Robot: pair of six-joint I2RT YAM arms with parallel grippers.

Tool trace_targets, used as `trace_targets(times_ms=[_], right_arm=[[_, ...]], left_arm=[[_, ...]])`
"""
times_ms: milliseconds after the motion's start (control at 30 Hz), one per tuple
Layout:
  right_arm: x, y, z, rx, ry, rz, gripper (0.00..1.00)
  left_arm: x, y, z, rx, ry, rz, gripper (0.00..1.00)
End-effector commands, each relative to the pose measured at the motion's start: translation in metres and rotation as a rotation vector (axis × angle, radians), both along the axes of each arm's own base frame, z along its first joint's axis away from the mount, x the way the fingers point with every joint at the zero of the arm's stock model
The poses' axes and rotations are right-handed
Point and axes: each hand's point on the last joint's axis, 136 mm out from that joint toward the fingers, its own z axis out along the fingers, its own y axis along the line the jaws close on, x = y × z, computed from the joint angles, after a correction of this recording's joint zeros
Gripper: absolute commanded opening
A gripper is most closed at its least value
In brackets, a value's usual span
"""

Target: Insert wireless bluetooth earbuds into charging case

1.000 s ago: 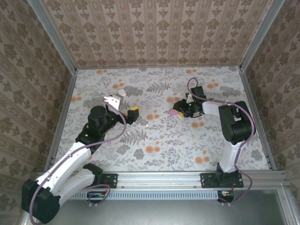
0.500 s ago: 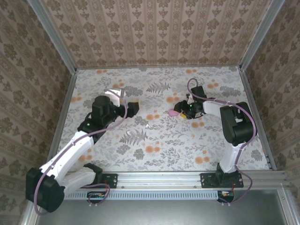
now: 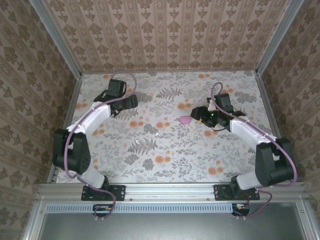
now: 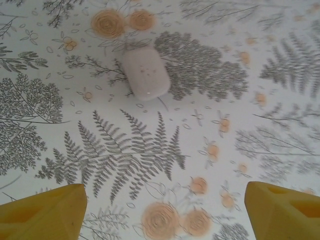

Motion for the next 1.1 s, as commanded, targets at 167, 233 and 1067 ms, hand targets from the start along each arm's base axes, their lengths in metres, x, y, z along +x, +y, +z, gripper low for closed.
trace_targets(times_ms=[167,233,1067], right_arm=[[-0.046,-0.010,0.033,0.009,-0.051,-0.024,0.60],[-0.051,-0.013,0.039,0.005,-0.070,-0.035,0.60],[-0.072,-0.021,0.042,0.008,-0.074,-0.064,0.61]], left_arm=[[0.047,0.023,-0.043,0.145,0.174,0.078,0.80],[0.057,0.022,-0.050,0.162,0.205,0.087,0.78],[0.107,0.004,-0.112,0.165,0.323,0.085,0.64]])
